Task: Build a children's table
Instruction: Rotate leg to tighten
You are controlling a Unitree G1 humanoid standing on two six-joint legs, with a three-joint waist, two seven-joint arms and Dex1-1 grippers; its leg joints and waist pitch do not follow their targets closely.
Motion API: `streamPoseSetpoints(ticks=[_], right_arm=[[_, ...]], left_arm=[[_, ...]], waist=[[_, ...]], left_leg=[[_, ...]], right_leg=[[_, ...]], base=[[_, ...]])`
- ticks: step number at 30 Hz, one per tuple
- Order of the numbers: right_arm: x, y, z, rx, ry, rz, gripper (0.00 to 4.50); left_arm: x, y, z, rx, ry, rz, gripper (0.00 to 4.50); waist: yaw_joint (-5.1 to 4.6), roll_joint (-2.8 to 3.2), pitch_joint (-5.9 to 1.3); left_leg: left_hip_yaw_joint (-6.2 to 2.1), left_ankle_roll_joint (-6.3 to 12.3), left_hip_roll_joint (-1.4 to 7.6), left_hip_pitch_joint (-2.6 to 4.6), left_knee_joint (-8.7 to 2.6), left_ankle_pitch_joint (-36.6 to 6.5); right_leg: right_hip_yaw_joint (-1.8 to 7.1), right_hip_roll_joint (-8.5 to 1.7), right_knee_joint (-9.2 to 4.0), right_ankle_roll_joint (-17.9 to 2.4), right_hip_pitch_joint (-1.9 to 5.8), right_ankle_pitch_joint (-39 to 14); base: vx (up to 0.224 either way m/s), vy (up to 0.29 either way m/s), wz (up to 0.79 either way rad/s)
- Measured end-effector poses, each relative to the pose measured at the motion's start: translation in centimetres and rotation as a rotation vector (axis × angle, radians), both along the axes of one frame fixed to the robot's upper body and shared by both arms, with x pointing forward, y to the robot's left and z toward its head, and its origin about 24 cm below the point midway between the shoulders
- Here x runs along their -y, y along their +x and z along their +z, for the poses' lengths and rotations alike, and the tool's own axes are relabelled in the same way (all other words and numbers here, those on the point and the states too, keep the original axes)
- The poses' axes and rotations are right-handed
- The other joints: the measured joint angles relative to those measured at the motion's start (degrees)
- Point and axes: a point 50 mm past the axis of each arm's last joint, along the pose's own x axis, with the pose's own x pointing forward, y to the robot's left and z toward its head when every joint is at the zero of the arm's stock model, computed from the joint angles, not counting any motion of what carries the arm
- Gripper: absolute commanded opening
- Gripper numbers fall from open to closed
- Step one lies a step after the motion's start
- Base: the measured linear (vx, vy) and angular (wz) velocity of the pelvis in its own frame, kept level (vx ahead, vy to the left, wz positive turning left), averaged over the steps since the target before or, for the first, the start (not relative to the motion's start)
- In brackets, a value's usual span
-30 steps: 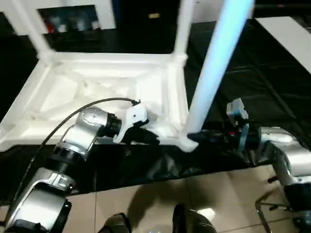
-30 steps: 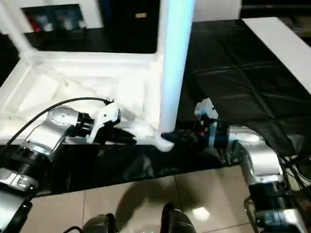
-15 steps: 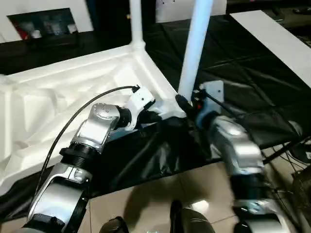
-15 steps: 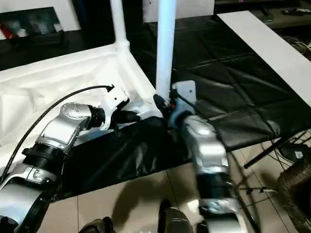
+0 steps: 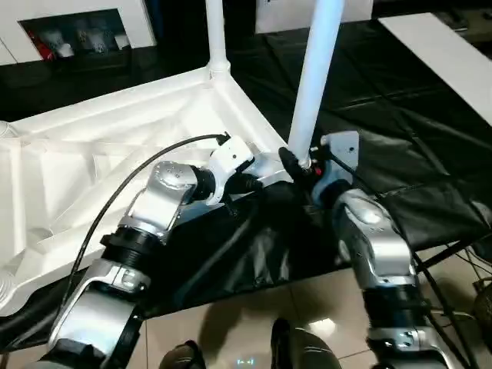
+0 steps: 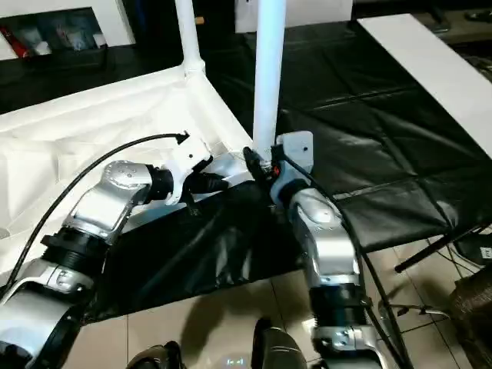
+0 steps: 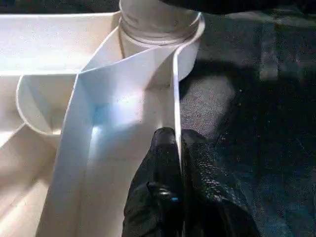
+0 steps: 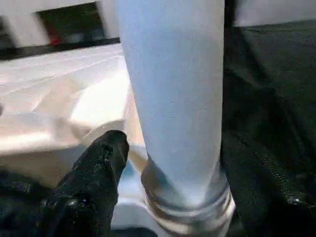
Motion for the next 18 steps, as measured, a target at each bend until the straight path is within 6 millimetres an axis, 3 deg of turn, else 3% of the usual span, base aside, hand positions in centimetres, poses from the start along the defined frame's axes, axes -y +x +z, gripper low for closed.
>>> streamPoseSetpoints(ticks=[2, 6, 16, 18], right_arm=[[1.3, -0.4, 0.2, 0.014, -0.017, 0.091, 3.6], [3.6, -1.6, 1.0, 0.026, -0.094, 0.325, 3.95], [4.6, -3.5, 1.1, -0.079, -0.181, 0.78, 3.95], [4.1, -3.5, 1.2, -0.089, -0.188, 0.852, 3.67]], left_arm=[[-0.7, -0.2, 0.0, 0.009, 0.013, -0.041, 0.0], [-2.8, -1.0, -0.3, 0.0, 0.042, -0.132, 0.0], [-5.6, -3.1, -0.4, -0.083, 0.1, -0.399, 0.0], [-5.7, -3.2, -0.4, -0.087, 0.112, -0.434, 0.0]], waist=[[0.33, 0.0, 0.0], [0.91, 0.0, 0.0], [2.44, -0.1, 0.02], [2.88, -0.17, 0.02]], left_leg=[[0.02, 0.31, 0.04, -0.28, 0.36, -0.2], [0.01, 0.57, 0.25, -0.23, 0.53, -0.2], [0.13, 0.59, 0.43, -0.2, 0.76, -0.1], [0.17, 0.59, 0.44, -0.2, 0.78, -0.1]], right_leg=[[0.06, 0.0, 0.58, -0.2, -0.43, -0.2], [0.01, 0.17, 0.76, -0.4, -0.45, -0.3], [0.05, 0.26, 0.79, -0.3, -0.4, -0.3], [0.08, 0.25, 0.81, -0.3, -0.4, -0.3]], base=[[0.0, 0.0, 0.0], [0.0, 0.0, 0.0], [0.0, 0.0, 0.0], [0.0, 0.0, 0.0]])
